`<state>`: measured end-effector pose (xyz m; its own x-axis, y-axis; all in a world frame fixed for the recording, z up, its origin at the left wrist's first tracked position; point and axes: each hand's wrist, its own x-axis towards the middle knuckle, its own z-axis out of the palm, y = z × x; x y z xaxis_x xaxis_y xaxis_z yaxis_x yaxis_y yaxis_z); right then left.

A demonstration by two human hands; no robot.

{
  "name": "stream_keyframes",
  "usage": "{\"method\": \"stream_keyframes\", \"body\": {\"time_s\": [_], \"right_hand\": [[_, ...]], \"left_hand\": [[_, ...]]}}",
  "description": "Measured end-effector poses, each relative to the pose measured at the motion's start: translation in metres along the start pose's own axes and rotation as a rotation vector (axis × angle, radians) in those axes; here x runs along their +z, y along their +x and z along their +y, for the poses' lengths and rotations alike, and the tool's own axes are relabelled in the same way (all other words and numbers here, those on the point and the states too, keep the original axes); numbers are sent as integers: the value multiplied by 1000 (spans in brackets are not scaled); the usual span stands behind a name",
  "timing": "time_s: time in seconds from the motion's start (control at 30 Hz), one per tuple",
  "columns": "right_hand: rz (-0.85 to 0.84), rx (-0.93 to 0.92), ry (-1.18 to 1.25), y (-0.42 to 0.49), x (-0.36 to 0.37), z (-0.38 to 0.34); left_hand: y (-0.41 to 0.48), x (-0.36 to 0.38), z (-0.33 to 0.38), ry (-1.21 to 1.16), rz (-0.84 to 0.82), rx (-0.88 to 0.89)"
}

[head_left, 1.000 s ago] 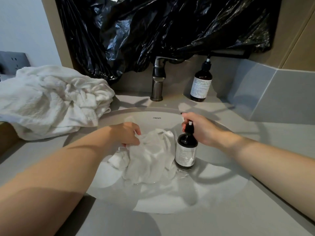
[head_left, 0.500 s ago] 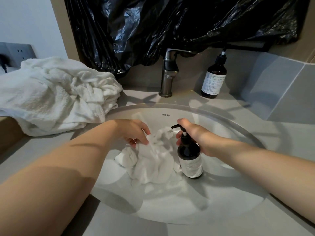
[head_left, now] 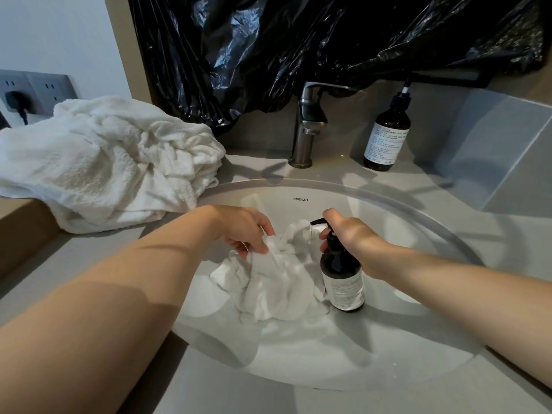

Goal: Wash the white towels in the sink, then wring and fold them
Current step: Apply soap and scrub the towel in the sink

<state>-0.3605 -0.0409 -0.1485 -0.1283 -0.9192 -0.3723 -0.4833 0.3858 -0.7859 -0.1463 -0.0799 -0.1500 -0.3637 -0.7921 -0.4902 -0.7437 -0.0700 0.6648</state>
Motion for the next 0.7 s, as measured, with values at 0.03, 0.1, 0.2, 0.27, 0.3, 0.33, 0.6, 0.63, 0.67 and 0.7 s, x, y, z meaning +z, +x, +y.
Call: {"method": "stream_keyframes", "body": {"time_s": [0.03, 0.1, 0.2, 0.27, 0.3, 0.33, 0.6, 0.63, 0.67, 0.7], "right_hand": [[2, -5, -4, 0, 0, 0], [3, -16, -12, 1, 1, 1], [5, -18, -40, 0, 2, -1], [5, -16, -52, 0, 3, 0], [9, -11, -48, 1, 3, 1], [17, -1, -39, 0, 2, 2], [-11, 46, -45, -9, -7, -3], [-13, 34, -65, -9, -6, -4], [-11, 21, -81, -10, -5, -5], [-10, 8, -99, -9, -4, -5]], "left_hand": [[-1, 1, 1, 13, 8, 2], [-2, 3, 3, 47, 27, 5], [-3, 6, 4, 72, 39, 7], [-3, 9, 5, 100, 54, 6], [-2, 11, 5, 120, 64, 6], [-1, 13, 6, 139, 72, 5], [6, 18, 3, 179, 78, -2], [6, 19, 3, 180, 78, -2], [5, 20, 3, 181, 81, 2], [5, 21, 3, 189, 85, 12]]}}
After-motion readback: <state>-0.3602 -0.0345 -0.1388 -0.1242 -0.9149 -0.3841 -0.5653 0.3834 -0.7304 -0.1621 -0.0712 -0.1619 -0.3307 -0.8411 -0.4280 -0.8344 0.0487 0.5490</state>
